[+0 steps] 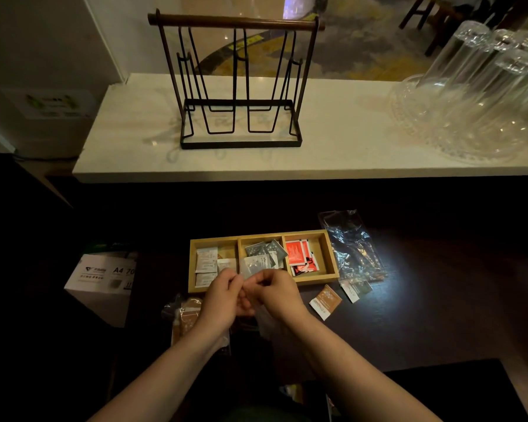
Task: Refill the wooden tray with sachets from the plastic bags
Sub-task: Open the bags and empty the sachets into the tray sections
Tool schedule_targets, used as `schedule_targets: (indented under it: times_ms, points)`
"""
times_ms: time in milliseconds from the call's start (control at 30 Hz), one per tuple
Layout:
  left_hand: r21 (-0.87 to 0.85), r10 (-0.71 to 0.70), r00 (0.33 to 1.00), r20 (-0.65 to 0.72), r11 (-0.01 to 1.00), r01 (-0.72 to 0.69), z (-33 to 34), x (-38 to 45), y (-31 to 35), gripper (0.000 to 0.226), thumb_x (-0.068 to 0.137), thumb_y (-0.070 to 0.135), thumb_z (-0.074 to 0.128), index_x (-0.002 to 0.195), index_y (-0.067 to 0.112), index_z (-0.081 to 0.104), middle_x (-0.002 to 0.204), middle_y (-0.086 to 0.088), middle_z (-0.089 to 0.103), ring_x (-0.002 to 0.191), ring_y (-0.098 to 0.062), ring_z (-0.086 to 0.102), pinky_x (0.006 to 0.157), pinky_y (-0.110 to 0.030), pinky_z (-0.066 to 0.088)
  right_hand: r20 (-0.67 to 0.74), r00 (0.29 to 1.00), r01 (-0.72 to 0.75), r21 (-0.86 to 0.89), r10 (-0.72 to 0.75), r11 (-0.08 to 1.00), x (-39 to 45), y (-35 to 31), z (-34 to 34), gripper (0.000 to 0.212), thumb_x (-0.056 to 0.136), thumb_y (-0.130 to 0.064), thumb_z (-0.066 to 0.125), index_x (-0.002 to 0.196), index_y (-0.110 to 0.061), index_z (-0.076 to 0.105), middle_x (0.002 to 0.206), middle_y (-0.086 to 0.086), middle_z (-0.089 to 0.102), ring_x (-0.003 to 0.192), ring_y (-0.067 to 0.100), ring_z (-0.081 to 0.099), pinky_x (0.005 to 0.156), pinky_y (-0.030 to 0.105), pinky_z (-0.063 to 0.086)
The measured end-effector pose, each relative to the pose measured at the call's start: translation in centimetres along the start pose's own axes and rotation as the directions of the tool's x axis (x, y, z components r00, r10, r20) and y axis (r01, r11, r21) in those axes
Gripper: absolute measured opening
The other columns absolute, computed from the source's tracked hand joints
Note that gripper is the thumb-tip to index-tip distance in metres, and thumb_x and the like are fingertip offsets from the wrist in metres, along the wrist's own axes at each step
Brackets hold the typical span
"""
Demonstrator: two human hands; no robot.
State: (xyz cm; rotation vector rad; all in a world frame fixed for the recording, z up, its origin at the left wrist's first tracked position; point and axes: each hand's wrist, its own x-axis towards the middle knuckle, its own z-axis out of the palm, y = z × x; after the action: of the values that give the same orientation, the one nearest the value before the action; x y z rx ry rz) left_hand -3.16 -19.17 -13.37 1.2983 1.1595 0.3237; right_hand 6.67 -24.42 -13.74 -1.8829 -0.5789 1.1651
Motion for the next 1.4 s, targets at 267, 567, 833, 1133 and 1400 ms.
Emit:
schedule_targets:
  times_ms: [267, 567, 833, 1133, 1400]
  points:
    - [0.025, -0.026, 0.999, -0.037, 0.999, 0.027, 0.6, 0.0, -0.5, 0.02, 0.102, 0.022, 0.03, 0.089, 0.013, 0.044, 0.072, -0.011, 0.05, 0.054, -0.019, 0.057, 0.041, -0.029, 0.051, -0.013, 1.0, 0.018, 0.018, -0.018, 1.0, -0.1, 0.0, 0.0, 0.009, 0.09, -0.01, 0.058, 0.083, -0.012, 0.063, 0.073, -0.002, 0.064, 0.067, 0.007, 0.061, 0.064, 0.021, 0.051]
    - [0.226, 0.084, 0.993, -0.081, 0.972, -0.063, 1.5, 0.2, 0.4, 0.029, 0.102, 0.022, 0.031, 0.114, 0.002, 0.048, 0.07, -0.004, 0.051, 0.044, -0.005, 0.055, 0.033, -0.01, 0.037, -0.11, 0.979, 0.163, -0.088, -0.172, 0.983, 0.1, 0.3, 0.3, 0.005, 0.086, -0.013, 0.065, 0.089, -0.015, 0.068, 0.075, -0.009, 0.064, 0.07, -0.001, 0.06, 0.06, 0.005, 0.045]
    - [0.349, 0.213, 0.977, -0.017, 0.917, -0.194, 1.1, 0.4, 0.2, 0.018, 0.102, 0.019, 0.031, 0.092, 0.013, 0.045, 0.062, -0.003, 0.047, 0.036, -0.004, 0.051, 0.034, -0.014, 0.037, -0.154, 0.977, 0.161, 0.055, -0.15, 0.985, 0.0, 0.5, 0.1, 0.014, 0.088, -0.007, 0.06, 0.094, -0.02, 0.061, 0.077, -0.002, 0.06, 0.07, 0.009, 0.06, 0.063, 0.016, 0.051]
    - [0.687, 0.187, 0.958, 0.217, 0.668, -0.285, -2.8, 1.1, 1.4, 0.022, 0.1, 0.026, 0.034, 0.08, 0.021, 0.04, 0.074, -0.002, 0.054, 0.056, -0.011, 0.055, 0.049, -0.027, 0.05, -0.28, 0.88, 0.29, -0.321, -0.383, 0.902, 1.3, 0.1, -4.8, 0.018, 0.086, 0.0, 0.059, 0.083, -0.017, 0.054, 0.08, -0.007, 0.059, 0.075, 0.008, 0.057, 0.066, 0.017, 0.048]
    - [0.849, 0.272, 0.868, 0.416, 0.226, -0.478, -4.2, 1.4, 5.1, 0.021, 0.1, 0.031, 0.039, 0.083, 0.02, 0.045, 0.076, 0.006, 0.05, 0.065, -0.009, 0.048, 0.059, -0.024, 0.04, 0.156, 0.728, 0.464, -0.829, -0.667, 0.313, 2.1, 0.5, -7.5, 0.032, 0.072, 0.002, 0.067, 0.086, -0.019, 0.048, 0.081, -0.002, 0.054, 0.065, 0.016, 0.048, 0.051, 0.027, 0.034]
